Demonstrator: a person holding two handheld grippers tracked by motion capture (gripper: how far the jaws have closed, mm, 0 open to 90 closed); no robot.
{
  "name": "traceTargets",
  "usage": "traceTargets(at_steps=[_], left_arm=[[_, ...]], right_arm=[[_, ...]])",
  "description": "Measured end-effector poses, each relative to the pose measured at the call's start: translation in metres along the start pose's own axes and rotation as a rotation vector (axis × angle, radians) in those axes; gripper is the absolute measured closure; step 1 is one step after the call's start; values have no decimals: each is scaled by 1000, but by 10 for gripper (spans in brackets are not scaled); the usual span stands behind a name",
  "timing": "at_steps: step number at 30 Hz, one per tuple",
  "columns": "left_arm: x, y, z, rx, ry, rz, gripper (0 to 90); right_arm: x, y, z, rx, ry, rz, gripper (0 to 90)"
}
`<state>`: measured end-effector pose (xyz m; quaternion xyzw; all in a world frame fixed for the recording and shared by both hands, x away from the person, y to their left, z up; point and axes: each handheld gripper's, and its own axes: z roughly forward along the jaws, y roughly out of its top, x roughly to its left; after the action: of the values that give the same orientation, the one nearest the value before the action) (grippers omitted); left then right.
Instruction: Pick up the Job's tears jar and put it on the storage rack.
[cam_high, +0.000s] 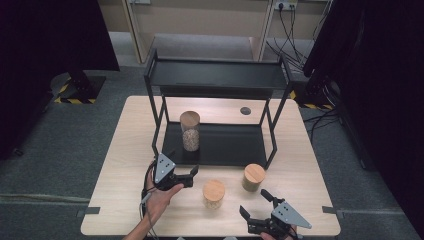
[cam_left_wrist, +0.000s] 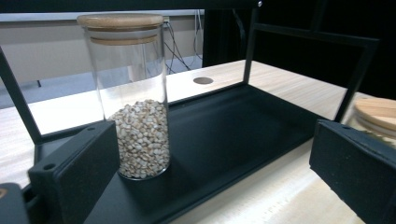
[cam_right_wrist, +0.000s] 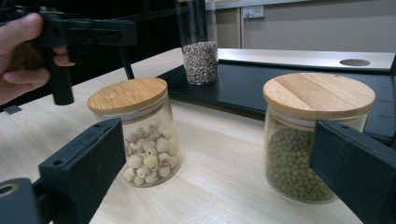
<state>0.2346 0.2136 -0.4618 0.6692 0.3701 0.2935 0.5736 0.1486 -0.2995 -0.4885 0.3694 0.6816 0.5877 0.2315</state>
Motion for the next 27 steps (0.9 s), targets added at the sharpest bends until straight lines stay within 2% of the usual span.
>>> traceTargets(at_steps=[14, 27], left_arm=[[-10, -8, -28, -22, -38, 3, 12], [-17, -18, -47, -37, -63, 0, 12]], right_arm=[[0, 0, 0, -2, -2, 0, 44], [1, 0, 0, -1, -1, 0, 44]])
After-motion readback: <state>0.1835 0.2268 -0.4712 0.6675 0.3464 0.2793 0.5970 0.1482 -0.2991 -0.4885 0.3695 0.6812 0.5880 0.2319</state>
